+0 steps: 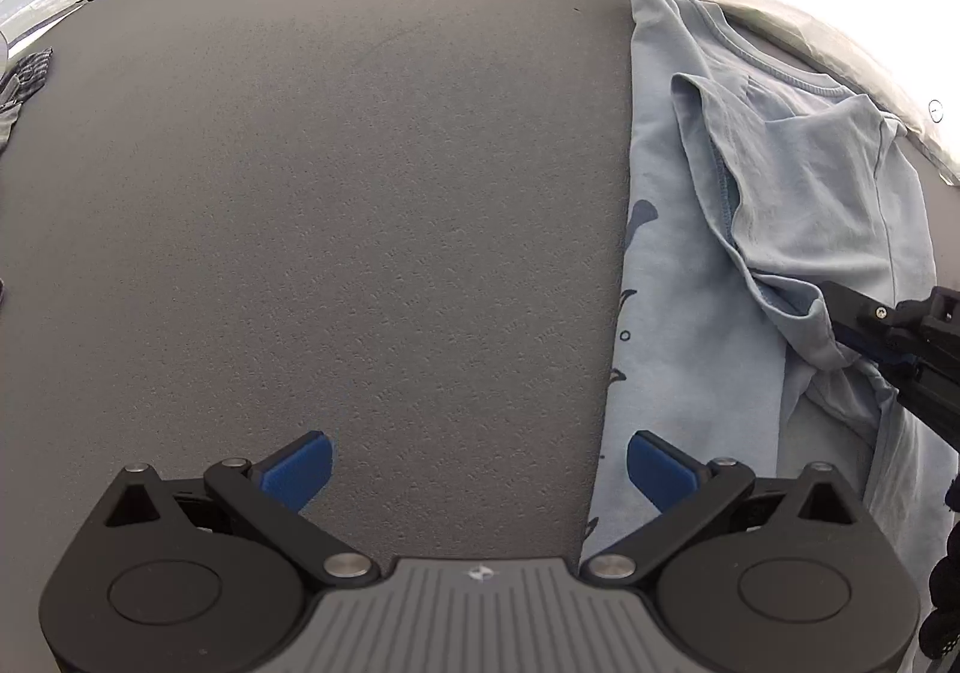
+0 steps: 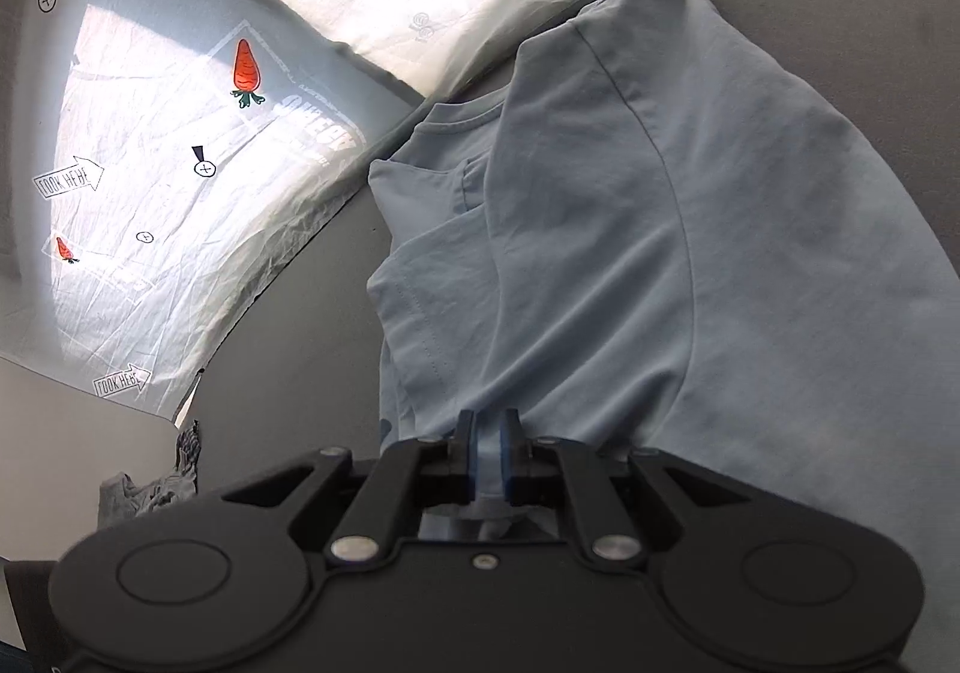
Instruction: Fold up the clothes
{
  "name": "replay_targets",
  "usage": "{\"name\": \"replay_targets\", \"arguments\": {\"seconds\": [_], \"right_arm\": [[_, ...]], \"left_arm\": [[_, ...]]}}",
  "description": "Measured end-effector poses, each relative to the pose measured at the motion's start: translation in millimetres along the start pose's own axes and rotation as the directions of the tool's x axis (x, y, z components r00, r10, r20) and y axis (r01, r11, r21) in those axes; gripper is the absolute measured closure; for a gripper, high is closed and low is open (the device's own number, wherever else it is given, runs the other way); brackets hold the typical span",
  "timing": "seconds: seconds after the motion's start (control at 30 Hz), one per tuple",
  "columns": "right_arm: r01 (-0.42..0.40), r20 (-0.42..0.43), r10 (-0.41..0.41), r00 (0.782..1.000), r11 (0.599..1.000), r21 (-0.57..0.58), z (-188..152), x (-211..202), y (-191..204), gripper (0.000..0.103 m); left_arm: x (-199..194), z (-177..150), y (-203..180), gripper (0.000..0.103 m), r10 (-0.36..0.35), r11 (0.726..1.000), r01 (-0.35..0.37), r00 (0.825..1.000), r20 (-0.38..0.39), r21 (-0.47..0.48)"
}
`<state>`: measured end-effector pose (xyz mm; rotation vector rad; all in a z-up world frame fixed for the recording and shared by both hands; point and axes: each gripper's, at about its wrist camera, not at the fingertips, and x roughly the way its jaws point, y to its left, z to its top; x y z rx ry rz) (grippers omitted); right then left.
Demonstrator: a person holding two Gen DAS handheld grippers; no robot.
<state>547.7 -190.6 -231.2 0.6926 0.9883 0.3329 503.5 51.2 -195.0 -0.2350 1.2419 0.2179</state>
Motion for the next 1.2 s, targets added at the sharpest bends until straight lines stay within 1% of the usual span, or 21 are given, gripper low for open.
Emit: {"name": "replay_targets", "arguments": {"seconds": [0.1, 0.23, 0.27, 0.3, 0.33, 0.37, 0.4, 0.47, 0.5, 0.53, 0.57, 0.67, 0.77, 0.87, 0.97, 1.1, 1.2], "right_arm": [[0.029, 0.002, -0.029, 1.000, 0.999, -0.032, -12.8, -23.7, -4.3, 0.093], [0.069, 0.007, -0.068, 0.998, 0.995, -0.073, -29.9, -55.2, -10.1, 0.087], [0.079, 0.008, -0.078, 0.997, 0.993, -0.084, -34.1, -63.1, -11.5, 0.080], [0.088, 0.009, -0.088, 0.996, 0.992, -0.094, -38.4, -71.0, -13.0, 0.076], [0.098, 0.011, -0.097, 0.995, 0.990, -0.105, -42.6, -78.9, -14.4, 0.069], [0.108, 0.013, -0.107, 0.994, 0.987, -0.115, -46.9, -86.8, -15.9, 0.066], [0.118, 0.014, -0.117, 0.993, 0.985, -0.125, -51.2, -94.7, -17.3, 0.065], [0.137, 0.018, -0.136, 0.991, 0.980, -0.146, -59.7, -110.5, -20.2, 0.057], [0.147, 0.020, -0.145, 0.989, 0.977, -0.156, -64.0, -118.4, -21.7, 0.055], [0.162, 0.024, -0.160, 0.987, 0.973, -0.163, -69.3, -127.5, -25.2, 0.054], [0.200, 0.036, -0.197, 0.980, 0.968, -0.155, -79.1, -141.3, -37.2, 0.053], [0.280, 0.054, -0.275, 0.960, 0.951, -0.132, -100.9, -168.9, -62.5, 0.050], [0.320, 0.056, -0.316, 0.947, 0.942, -0.098, -123.1, -190.1, -84.2, 0.049], [0.316, 0.035, -0.314, 0.949, 0.945, -0.081, -142.4, -204.6, -96.0, 0.050], [0.291, 0.015, -0.291, 0.957, 0.954, -0.066, -157.4, -215.8, -102.4, 0.050], [0.253, -0.011, -0.253, 0.967, 0.967, -0.040, -175.0, -229.1, -109.8, 0.052], [0.211, -0.040, -0.211, 0.977, 0.977, -0.002, -186.8, -236.5, -117.1, 0.056]], "left_arm": [[-3.6, -22.1, -0.1, 0.000, -0.004, 1.000, 0.004, 1.000, -0.011, 0.024], [-15.3, -55.8, 2.2, 0.000, -0.001, 0.999, 0.001, 1.000, -0.014, 0.045], [-19.3, -64.9, 3.1, 0.000, -0.003, 0.999, 0.003, 1.000, -0.012, 0.049], [-24.0, -75.0, 4.5, 0.000, -0.008, 0.999, 0.008, 1.000, -0.008, 0.052], [-28.0, -84.4, 6.0, 0.000, -0.014, 0.998, 0.014, 1.000, -0.005, 0.056], [-31.3, -93.3, 7.6, 0.000, -0.020, 0.998, 0.020, 1.000, -0.004, 0.059], [-34.1, -102.9, 8.9, 0.000, -0.024, 0.998, 0.024, 1.000, -0.005, 0.060], [-37.9, -120.6, 12.6, 0.000, -0.032, 0.998, 0.032, 0.999, -0.011, 0.058], [-38.9, -131.4, 15.5, 0.000, -0.039, 0.998, 0.040, 0.999, -0.020, 0.052], [-40.0, -139.6, 17.8, 0.000, -0.043, 0.998, 0.044, 0.999, -0.024, 0.046], [-41.9, -147.8, 19.0, 0.000, -0.044, 0.998, 0.045, 0.999, -0.023, 0.044], [-48.0, -167.2, 20.4, 0.000, -0.054, 0.997, 0.055, 0.998, -0.017, 0.059], [-52.6, -186.0, 18.8, 0.001, -0.063, 0.993, 0.065, 0.998, -0.017, 0.097], [-55.3, -203.9, 17.1, 0.002, -0.069, 0.989, 0.072, 0.997, -0.029, 0.128], [-59.4, -217.8, 16.8, 0.004, -0.092, 0.986, 0.096, 0.995, -0.038, 0.135], [-66.8, -231.8, 20.9, 0.009, -0.131, 0.982, 0.135, 0.991, -0.038, 0.131], [-72.5, -242.3, 25.2, 0.015, -0.167, 0.977, 0.172, 0.985, -0.047, 0.125]]}}
